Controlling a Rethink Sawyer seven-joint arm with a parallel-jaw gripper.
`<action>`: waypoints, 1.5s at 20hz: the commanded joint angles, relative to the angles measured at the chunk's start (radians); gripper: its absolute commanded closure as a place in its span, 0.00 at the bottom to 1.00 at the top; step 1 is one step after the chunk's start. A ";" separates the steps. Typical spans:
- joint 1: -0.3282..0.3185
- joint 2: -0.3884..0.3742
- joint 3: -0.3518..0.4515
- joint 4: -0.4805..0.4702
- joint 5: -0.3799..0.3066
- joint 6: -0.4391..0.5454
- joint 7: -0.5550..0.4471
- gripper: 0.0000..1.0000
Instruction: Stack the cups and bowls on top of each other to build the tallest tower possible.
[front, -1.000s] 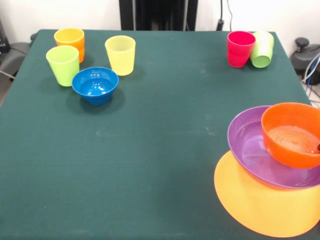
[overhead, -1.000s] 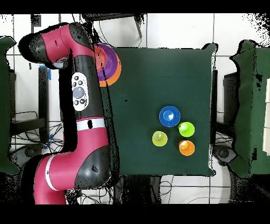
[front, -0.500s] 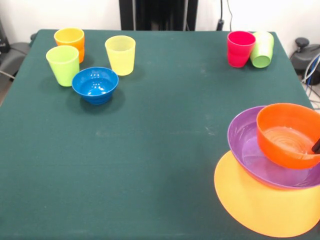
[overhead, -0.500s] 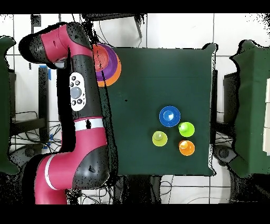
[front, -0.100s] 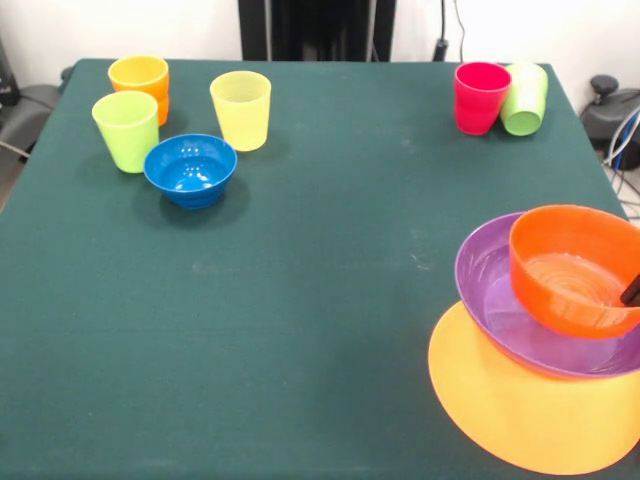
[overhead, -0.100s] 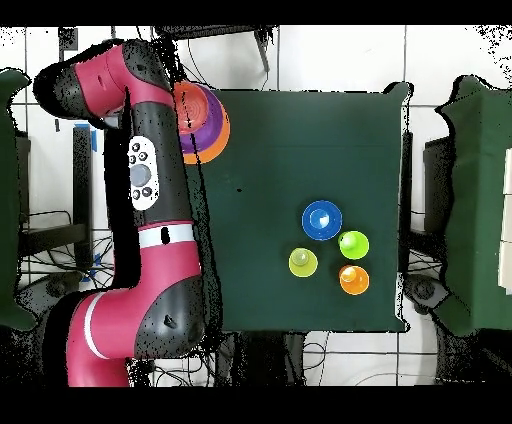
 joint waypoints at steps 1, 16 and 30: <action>-0.005 -0.011 0.018 0.052 0.018 0.056 -0.005 0.00; 0.003 -0.061 -0.013 0.112 0.105 0.082 0.000 0.00; -0.015 -0.346 0.123 0.587 0.086 -0.191 -0.234 0.00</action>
